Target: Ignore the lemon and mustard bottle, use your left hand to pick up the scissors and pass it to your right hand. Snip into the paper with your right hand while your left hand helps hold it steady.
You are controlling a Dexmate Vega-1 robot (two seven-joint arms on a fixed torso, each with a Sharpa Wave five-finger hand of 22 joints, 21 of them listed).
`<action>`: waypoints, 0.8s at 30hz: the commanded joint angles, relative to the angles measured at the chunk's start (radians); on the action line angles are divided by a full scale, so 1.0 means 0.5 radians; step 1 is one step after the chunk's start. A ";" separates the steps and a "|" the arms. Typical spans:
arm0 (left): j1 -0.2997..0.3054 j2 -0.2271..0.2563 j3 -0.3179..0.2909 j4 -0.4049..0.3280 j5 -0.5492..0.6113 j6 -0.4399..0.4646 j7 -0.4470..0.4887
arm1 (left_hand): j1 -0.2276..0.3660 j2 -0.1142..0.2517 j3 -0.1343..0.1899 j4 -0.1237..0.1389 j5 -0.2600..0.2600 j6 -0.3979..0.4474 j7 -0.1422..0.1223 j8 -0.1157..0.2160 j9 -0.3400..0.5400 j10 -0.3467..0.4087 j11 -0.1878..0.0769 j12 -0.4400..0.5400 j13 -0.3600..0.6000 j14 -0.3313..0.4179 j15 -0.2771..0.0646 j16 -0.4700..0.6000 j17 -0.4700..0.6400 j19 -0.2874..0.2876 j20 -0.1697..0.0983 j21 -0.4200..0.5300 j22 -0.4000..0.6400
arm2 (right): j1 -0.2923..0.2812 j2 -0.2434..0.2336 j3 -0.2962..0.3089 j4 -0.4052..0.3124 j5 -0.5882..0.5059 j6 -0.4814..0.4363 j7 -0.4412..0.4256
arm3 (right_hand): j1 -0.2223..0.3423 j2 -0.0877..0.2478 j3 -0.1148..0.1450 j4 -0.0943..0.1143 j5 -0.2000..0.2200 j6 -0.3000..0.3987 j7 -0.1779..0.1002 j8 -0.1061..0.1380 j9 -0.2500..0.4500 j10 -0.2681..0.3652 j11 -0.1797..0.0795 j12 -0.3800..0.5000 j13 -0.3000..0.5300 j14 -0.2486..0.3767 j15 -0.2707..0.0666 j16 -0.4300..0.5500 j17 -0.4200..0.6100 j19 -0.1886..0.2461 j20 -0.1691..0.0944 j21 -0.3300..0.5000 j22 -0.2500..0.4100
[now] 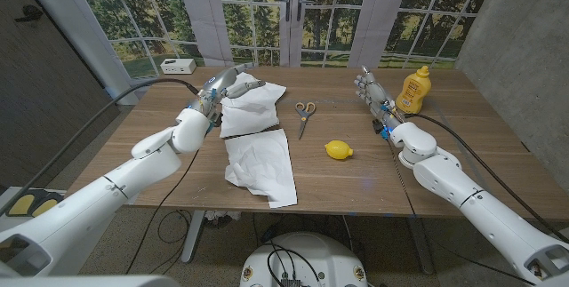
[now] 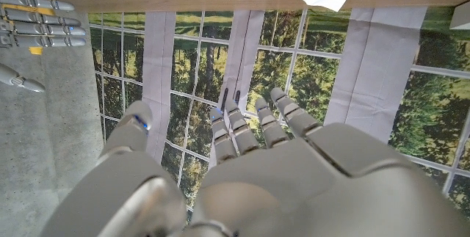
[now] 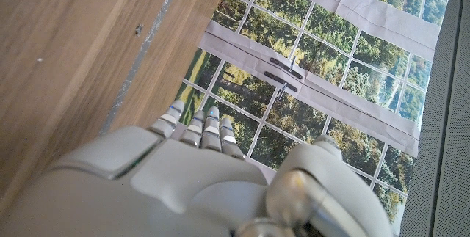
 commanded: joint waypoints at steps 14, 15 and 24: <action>-0.098 0.048 0.123 0.032 0.541 -0.001 0.024 | 0.272 -0.033 0.075 0.011 0.063 -0.095 -0.049 -0.005 0.034 0.029 -0.050 0.016 0.035 0.005 -0.337 0.016 0.015 -0.004 -0.152 0.009 0.007 | -0.047 -0.034 0.026 -0.020 0.024 0.030 0.024 | 0.021 0.018 0.022 0.012 -0.030 0.443 -0.070 0.116 0.008 0.070 0.005 0.016 0.013 -0.032 0.005 -0.002 0.005 -0.040 0.010 0.003 0.010; -0.103 0.048 0.124 0.031 0.544 -0.005 0.011 | 0.274 -0.035 0.074 0.012 0.065 -0.091 -0.049 -0.003 0.034 0.035 -0.052 0.019 0.036 0.011 -0.338 0.018 0.015 -0.004 -0.158 0.010 0.007 | -0.046 -0.029 0.027 -0.017 0.028 0.029 0.022 | 0.021 0.019 0.023 0.013 -0.030 0.456 -0.076 0.118 0.008 0.072 0.005 0.016 0.013 -0.034 -0.001 -0.003 0.005 -0.041 0.010 0.004 0.010; -0.184 0.042 0.182 0.049 0.682 -0.013 -0.073 | 0.290 -0.049 0.050 0.022 0.092 0.010 -0.047 0.035 0.039 0.062 -0.058 0.031 0.054 0.030 -0.344 0.022 0.023 -0.001 -0.166 0.011 0.008 | 0.010 -0.046 0.006 0.029 0.036 0.010 0.104 | 0.029 0.020 0.032 0.012 -0.038 0.447 -0.134 0.088 0.008 0.110 -0.017 0.026 0.010 -0.050 -0.085 -0.010 0.001 -0.050 -0.016 0.003 0.010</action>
